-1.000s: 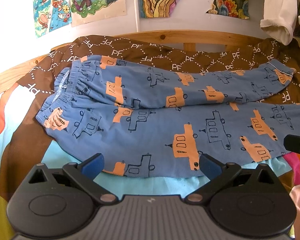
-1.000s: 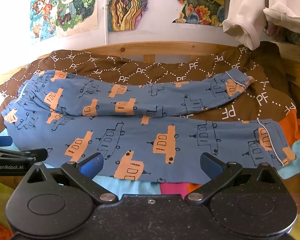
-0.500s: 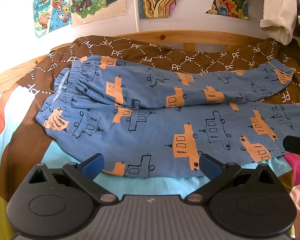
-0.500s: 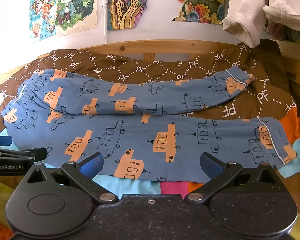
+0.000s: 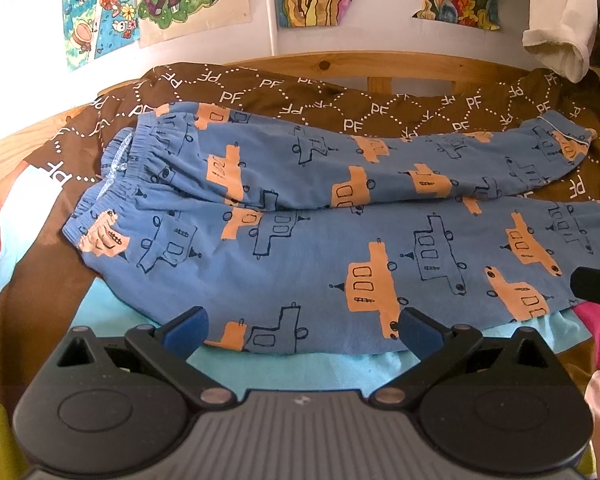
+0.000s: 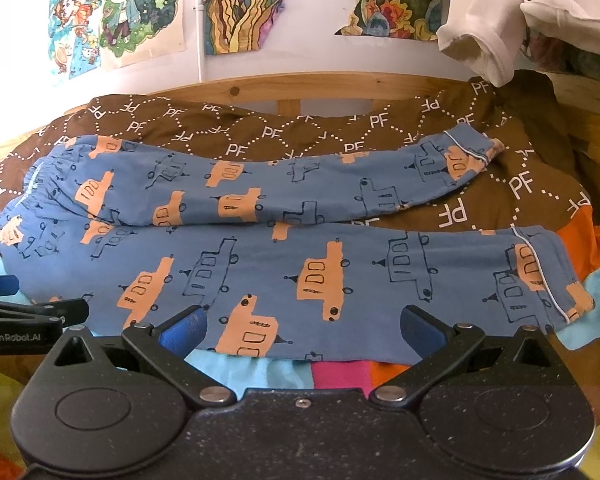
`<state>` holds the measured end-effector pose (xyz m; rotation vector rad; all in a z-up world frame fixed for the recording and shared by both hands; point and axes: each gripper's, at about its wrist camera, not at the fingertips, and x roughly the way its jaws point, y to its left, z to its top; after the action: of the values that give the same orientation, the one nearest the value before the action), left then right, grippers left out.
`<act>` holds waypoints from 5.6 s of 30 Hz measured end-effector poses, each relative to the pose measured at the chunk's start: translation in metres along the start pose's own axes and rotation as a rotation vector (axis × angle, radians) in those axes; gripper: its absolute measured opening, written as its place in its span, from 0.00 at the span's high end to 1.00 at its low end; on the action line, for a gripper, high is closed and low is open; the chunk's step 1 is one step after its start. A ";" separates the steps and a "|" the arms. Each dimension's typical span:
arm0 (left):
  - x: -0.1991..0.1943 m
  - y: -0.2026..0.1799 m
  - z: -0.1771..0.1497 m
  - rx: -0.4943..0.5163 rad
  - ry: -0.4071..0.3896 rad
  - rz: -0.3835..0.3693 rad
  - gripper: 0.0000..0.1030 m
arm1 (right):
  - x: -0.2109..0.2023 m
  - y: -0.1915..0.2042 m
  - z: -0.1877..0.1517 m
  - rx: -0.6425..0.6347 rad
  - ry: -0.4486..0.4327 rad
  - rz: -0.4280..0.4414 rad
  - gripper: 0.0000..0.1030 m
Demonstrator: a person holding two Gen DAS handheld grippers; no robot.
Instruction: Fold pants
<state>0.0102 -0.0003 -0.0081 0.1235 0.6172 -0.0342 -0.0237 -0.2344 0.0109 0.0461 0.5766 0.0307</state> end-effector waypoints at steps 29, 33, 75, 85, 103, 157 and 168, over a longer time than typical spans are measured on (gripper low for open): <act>0.072 0.053 0.159 0.085 -0.207 0.178 0.00 | 0.119 -0.026 0.153 -0.296 -0.152 0.319 0.01; 0.104 0.073 0.196 0.141 -0.194 0.220 0.00 | 0.157 -0.020 0.177 -0.476 -0.144 0.313 0.01; 0.183 0.100 0.231 0.458 0.119 0.053 1.00 | 0.287 -0.014 0.216 -0.672 0.275 0.440 1.00; 0.176 0.118 0.267 0.255 -0.058 0.161 1.00 | 0.288 0.013 0.268 -0.699 0.015 0.215 1.00; 0.202 0.139 0.260 0.204 -0.002 0.124 0.67 | 0.338 0.034 0.265 -0.608 0.041 0.297 0.64; 0.034 0.093 0.130 0.681 -0.301 0.027 0.96 | 0.072 0.024 0.130 -0.756 -0.112 0.520 1.00; 0.044 0.085 0.061 0.863 -0.084 -0.016 0.96 | 0.070 0.034 0.055 -0.773 0.067 0.569 1.00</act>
<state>0.0871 0.0770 0.0243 0.9467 0.4845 -0.3202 0.0649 -0.1997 0.0206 -0.5463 0.5717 0.8068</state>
